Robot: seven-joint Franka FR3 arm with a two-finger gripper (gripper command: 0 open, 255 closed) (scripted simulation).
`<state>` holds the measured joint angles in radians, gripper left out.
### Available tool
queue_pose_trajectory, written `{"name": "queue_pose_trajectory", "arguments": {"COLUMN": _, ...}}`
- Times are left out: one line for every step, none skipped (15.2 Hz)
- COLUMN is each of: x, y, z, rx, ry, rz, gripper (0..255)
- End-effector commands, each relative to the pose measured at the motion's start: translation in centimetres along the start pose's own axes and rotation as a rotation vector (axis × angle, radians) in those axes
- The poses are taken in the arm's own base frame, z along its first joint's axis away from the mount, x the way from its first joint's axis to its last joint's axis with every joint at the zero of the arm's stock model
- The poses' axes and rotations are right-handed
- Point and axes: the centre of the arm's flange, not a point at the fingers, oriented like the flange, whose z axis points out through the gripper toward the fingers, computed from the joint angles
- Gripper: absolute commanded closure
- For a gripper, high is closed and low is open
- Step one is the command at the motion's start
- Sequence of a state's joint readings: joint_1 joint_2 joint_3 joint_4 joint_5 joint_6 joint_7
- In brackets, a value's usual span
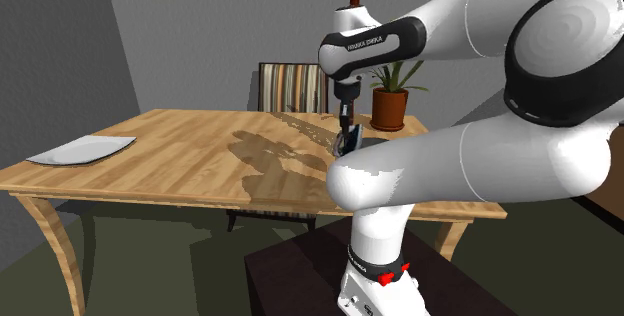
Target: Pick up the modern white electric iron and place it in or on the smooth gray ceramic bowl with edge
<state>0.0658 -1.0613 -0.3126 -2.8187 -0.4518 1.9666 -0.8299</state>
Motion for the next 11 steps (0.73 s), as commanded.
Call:
{"name": "queue_pose_trajectory", "arguments": {"x": 0.0, "y": 0.3, "z": -1.1, "rx": 0.000, "ry": 0.000, "rz": 0.000, "gripper": 255}}
{"name": "queue_pose_trajectory", "arguments": {"x": 0.0, "y": 0.4, "z": -1.6, "rx": 0.000, "ry": 0.000, "rz": 0.000, "gripper": 255}}
{"name": "queue_pose_trajectory", "arguments": {"x": 0.0, "y": 0.5, "z": -2.1, "rx": 0.000, "ry": 0.000, "rz": 0.000, "gripper": 255}}
{"name": "queue_pose_trajectory", "arguments": {"x": 0.0, "y": 0.7, "z": -2.6, "rx": 0.000, "ry": 0.000, "rz": 0.000, "gripper": 255}}
{"name": "queue_pose_trajectory", "arguments": {"x": 0.0, "y": 0.8, "z": -3.1, "rx": 0.000, "ry": 0.000, "rz": 0.000, "gripper": 255}}
{"name": "queue_pose_trajectory", "arguments": {"x": 0.0, "y": 0.9, "z": -3.6, "rx": 0.000, "ry": 0.000, "rz": 0.000, "gripper": 255}}
{"name": "queue_pose_trajectory", "arguments": {"x": -0.4, "y": 2.2, "z": -3.5, "rx": 0.000, "ry": 0.000, "rz": 0.000, "gripper": 255}}
{"name": "queue_pose_trajectory", "arguments": {"x": -0.9, "y": 3.4, "z": -3.4, "rx": 0.000, "ry": 0.000, "rz": 0.000, "gripper": 255}}
{"name": "queue_pose_trajectory", "arguments": {"x": -1.3, "y": 4.7, "z": -3.3, "rx": 0.000, "ry": 0.000, "rz": 0.000, "gripper": 255}}
{"name": "queue_pose_trajectory", "arguments": {"x": -1.8, "y": 5.9, "z": -3.2, "rx": 0.000, "ry": 0.000, "rz": 0.000, "gripper": 255}}
{"name": "queue_pose_trajectory", "arguments": {"x": -2.2, "y": 7.1, "z": -3.1, "rx": 0.000, "ry": 0.000, "rz": 0.000, "gripper": 255}}
